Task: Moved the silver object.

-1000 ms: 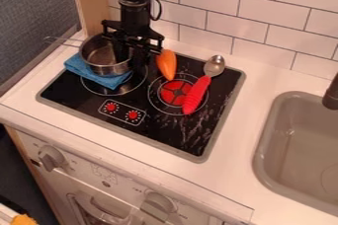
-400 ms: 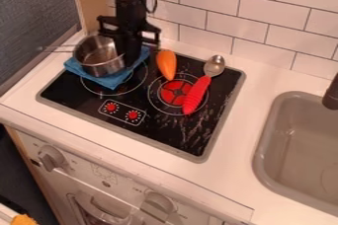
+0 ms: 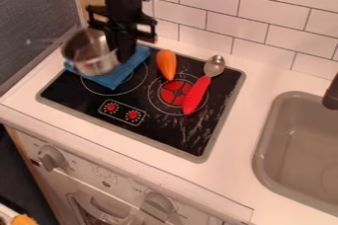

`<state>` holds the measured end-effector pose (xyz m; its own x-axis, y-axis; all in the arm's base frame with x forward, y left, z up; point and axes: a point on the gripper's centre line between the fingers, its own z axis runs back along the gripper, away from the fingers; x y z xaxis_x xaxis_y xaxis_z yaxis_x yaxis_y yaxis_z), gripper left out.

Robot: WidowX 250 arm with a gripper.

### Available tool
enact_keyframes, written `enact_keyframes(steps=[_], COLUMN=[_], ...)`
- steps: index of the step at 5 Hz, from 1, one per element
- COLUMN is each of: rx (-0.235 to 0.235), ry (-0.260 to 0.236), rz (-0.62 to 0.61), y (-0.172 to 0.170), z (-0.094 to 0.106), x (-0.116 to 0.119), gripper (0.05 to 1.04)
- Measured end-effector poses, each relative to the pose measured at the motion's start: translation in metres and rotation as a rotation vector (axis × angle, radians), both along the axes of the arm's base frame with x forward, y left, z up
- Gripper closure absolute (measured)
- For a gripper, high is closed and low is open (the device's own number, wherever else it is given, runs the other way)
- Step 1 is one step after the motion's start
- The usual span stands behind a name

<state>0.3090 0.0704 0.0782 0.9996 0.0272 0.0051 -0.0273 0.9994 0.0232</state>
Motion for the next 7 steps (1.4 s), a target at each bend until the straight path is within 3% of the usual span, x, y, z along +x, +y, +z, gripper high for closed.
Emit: enact_keyframes(steps=[1,2,3,4,6,7], rx=[-0.004,0.025,0.072,0.106,0.117,0.101], ry=[0.039,0.075,0.088,0.124,0.156,0.161], rz=[-0.114,-0.204,-0.301,-0.36,-0.358,-0.363], y=[-0.03,-0.05,-0.071,-0.089,-0.087,-0.085], z=[-0.011,-0.029,-0.041,-0.057,-0.068,-0.066], x=[-0.031,-0.057,-0.066,-0.068,-0.062,-0.063], gripper=[1.005,1.005,1.005,1.005,0.965,0.775])
